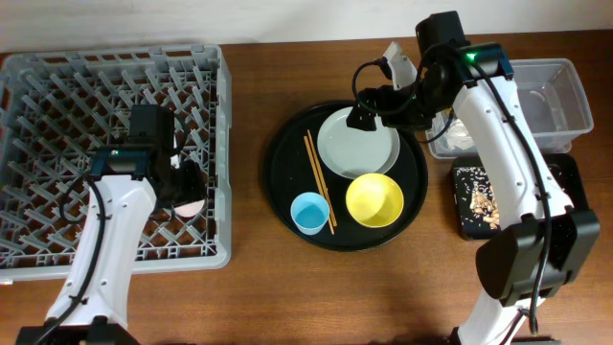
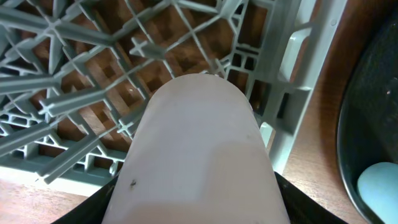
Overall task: Sort waste into correct bins and load items into the dishwasher rack
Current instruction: 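Lower the pink cup into the rack with the left gripper and release, then reach the right gripper down and grasp the blue cup on the tray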
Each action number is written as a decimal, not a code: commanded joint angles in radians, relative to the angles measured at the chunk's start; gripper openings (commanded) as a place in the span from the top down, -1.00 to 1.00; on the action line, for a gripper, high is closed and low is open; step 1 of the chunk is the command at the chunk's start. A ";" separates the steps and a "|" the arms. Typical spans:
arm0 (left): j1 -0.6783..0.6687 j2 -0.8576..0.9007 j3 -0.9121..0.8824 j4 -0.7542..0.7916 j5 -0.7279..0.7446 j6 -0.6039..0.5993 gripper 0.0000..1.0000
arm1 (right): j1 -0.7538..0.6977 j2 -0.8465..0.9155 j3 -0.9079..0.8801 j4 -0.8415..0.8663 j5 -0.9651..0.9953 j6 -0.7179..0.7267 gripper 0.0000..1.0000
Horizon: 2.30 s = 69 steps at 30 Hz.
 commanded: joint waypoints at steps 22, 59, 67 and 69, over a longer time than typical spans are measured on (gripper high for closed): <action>0.000 0.012 -0.102 0.076 -0.015 -0.013 -0.68 | 0.000 0.011 -0.002 -0.026 0.024 -0.003 -0.97; 0.001 0.041 0.420 -0.096 0.039 0.017 -0.98 | 0.357 -0.006 -0.425 0.177 0.280 0.096 -0.15; 0.001 0.041 0.420 -0.097 0.039 0.017 -0.98 | 0.360 -0.006 -0.465 0.229 0.262 0.128 0.77; 0.001 0.041 0.420 -0.097 0.039 0.017 -0.98 | 0.360 -0.006 -0.464 0.231 0.261 0.149 0.92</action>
